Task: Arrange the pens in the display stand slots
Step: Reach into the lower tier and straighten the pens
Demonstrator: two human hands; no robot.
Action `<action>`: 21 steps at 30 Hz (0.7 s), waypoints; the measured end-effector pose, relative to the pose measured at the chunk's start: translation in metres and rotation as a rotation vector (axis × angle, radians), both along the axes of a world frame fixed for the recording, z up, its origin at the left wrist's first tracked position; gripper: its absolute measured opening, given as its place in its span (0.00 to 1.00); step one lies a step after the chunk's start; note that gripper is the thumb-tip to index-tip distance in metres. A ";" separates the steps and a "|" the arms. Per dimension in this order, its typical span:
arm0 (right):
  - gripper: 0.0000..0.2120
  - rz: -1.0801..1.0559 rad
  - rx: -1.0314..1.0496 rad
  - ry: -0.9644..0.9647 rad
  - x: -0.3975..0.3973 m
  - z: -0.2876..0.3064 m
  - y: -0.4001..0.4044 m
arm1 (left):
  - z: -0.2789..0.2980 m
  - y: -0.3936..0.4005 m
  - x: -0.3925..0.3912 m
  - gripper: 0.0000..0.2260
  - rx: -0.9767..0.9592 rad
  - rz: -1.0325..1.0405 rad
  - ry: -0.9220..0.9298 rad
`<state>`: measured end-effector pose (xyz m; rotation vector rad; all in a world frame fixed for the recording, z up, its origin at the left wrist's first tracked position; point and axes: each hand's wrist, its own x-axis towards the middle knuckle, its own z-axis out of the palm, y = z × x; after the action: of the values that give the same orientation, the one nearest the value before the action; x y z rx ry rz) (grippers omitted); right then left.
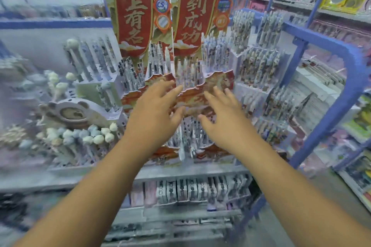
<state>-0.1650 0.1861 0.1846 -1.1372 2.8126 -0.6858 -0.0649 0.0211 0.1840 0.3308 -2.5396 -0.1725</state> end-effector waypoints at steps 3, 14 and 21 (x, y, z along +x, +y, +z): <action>0.33 0.069 0.004 -0.042 0.023 -0.020 0.008 | -0.019 0.010 0.044 0.23 0.001 0.107 -0.038; 0.32 0.244 0.062 -0.133 0.106 -0.068 -0.004 | -0.089 -0.009 0.147 0.23 0.145 0.307 -0.165; 0.31 0.286 0.189 -0.162 0.145 -0.109 -0.075 | -0.134 -0.073 0.178 0.22 0.196 0.310 -0.258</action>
<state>-0.0198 0.1110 0.0760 -1.3429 2.4528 -0.4554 0.1130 -0.0523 0.0504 0.8671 -2.6847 -0.2744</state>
